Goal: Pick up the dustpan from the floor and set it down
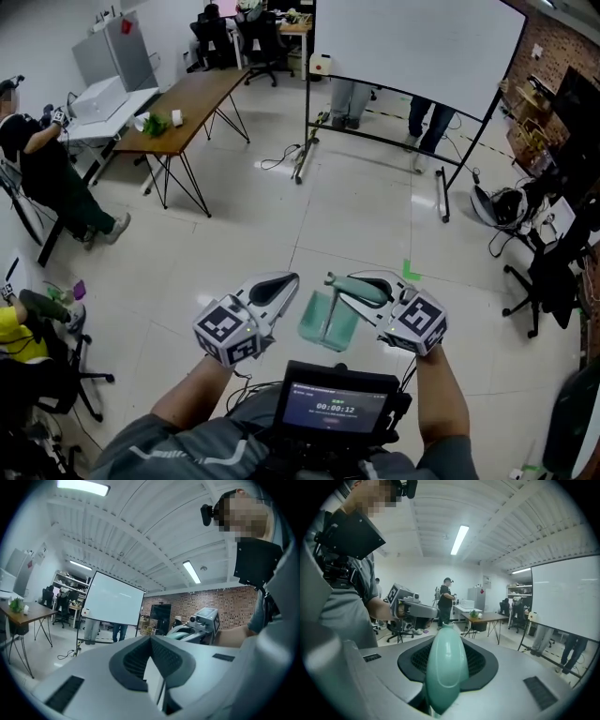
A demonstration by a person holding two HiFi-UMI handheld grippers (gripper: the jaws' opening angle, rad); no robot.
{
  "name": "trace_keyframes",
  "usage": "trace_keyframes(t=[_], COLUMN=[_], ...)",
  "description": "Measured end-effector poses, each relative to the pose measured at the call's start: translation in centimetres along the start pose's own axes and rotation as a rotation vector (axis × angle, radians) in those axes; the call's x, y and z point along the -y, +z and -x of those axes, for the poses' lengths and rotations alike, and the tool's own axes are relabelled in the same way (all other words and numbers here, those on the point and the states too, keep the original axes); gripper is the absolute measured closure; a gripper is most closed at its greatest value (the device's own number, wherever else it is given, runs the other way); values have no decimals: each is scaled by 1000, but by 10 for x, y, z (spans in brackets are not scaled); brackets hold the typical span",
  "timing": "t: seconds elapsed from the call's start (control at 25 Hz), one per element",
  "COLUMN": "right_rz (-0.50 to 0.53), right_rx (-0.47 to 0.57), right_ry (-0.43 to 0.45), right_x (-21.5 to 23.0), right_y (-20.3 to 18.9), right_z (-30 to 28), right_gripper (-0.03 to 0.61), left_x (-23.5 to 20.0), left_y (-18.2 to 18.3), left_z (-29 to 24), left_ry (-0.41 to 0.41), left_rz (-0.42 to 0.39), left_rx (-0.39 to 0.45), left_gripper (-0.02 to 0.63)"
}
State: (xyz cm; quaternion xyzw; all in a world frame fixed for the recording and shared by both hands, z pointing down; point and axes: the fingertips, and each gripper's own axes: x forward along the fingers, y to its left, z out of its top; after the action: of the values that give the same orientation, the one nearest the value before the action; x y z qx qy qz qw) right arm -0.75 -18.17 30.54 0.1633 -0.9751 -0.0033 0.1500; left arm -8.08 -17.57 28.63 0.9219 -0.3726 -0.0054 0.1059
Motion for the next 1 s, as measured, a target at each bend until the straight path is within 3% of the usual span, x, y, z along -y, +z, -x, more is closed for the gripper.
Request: trace_keyframes(t=[0.2, 0.36, 0.64, 1.0], right_rz=[29, 45, 29, 11], right_rx=[-2, -3, 3, -9], right_ry=[50, 61, -10, -35], right_x=[81, 127, 194, 229], right_y=[-9, -10, 3, 16], right_z=[20, 23, 1, -45], right_gripper=[440, 440, 440, 442], left_x=[-19, -36, -87, -149], left_y=[15, 24, 48, 59], left_z=[-76, -114, -146, -150], left_ry=[105, 127, 50, 0], left_rz=[8, 6, -5, 1], left_rx=[14, 24, 35, 25], left_gripper=[591, 591, 591, 591])
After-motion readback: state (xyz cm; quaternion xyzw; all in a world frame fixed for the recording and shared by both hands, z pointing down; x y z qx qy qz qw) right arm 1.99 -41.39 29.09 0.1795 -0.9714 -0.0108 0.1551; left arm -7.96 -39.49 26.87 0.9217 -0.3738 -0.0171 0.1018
